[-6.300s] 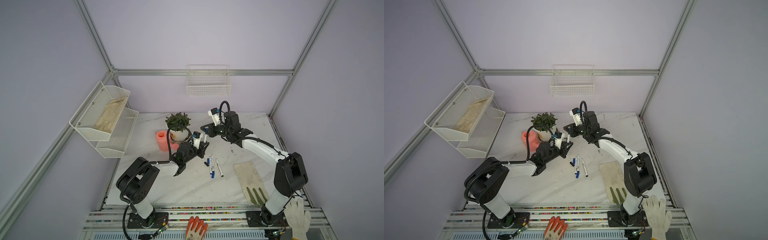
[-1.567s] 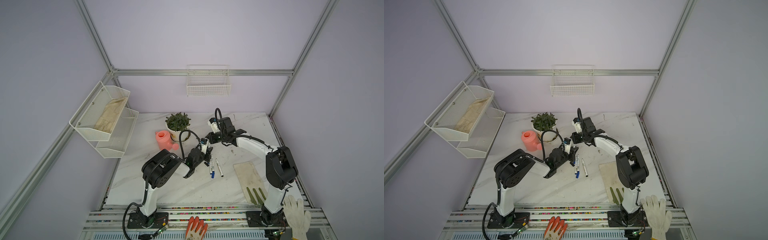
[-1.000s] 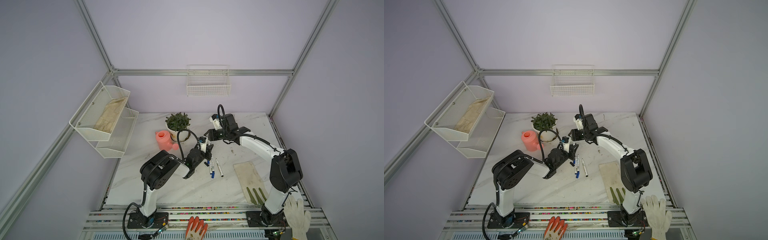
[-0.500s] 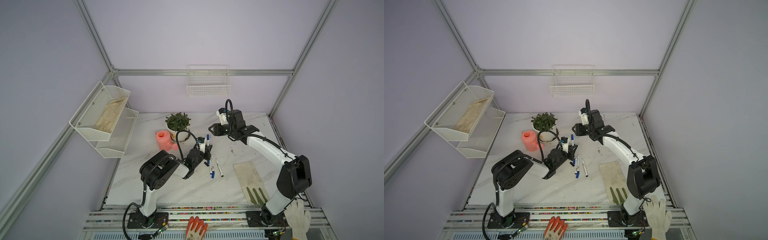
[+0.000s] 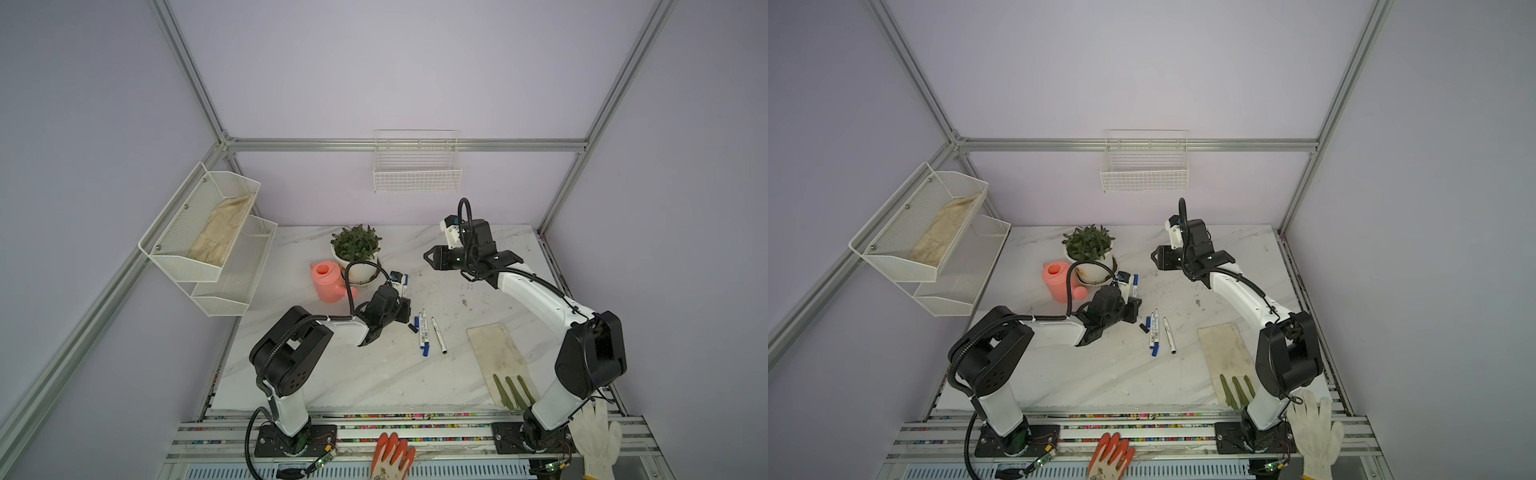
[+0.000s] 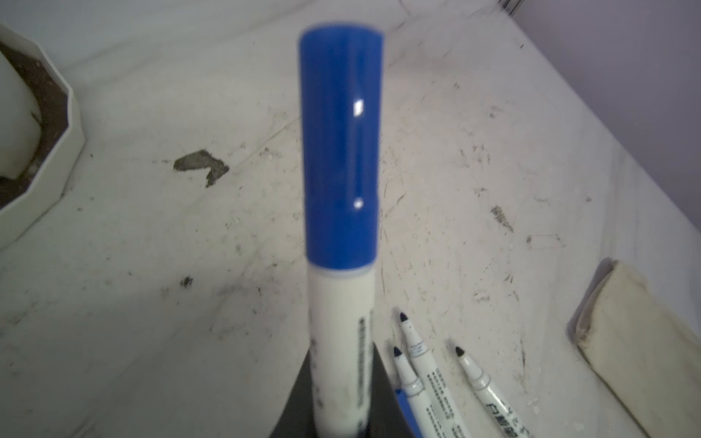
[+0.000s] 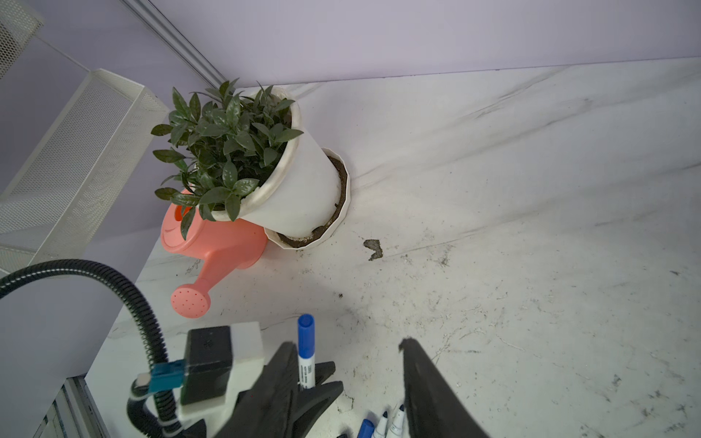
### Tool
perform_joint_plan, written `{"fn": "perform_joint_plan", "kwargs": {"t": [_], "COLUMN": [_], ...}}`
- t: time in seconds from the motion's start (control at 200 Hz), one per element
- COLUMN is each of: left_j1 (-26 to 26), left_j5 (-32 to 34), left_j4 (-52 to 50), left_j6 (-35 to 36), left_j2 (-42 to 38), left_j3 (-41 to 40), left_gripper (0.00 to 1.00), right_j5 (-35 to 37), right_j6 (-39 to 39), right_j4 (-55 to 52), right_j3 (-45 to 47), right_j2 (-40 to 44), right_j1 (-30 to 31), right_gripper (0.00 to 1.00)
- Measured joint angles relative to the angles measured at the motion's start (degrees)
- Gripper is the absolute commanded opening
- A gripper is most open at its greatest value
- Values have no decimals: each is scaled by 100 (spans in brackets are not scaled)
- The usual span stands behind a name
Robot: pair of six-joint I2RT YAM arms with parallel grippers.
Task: Insert pens into pen caps
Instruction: Place the pen at the center of the table.
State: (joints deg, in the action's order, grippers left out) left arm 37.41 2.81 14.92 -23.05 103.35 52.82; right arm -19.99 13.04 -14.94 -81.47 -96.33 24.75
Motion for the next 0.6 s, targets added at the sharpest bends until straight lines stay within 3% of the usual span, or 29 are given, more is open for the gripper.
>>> {"fn": "perform_joint_plan", "kwargs": {"t": [0.475,0.6], "left_j1": [-599,-619], "left_j5": [-133,-175], "left_j4": [-2299,-2691], "left_j6": [269,323], "left_j2": [745,973], "left_j3": [1572,1915], "left_gripper": [0,12], "right_j5": [-15,-13], "right_j6": [0,-4], "right_j4": [55,66], "right_j3": [225,254], "right_j2": [-63,-66], "right_j1": [0,0], "right_gripper": [43,42]}}
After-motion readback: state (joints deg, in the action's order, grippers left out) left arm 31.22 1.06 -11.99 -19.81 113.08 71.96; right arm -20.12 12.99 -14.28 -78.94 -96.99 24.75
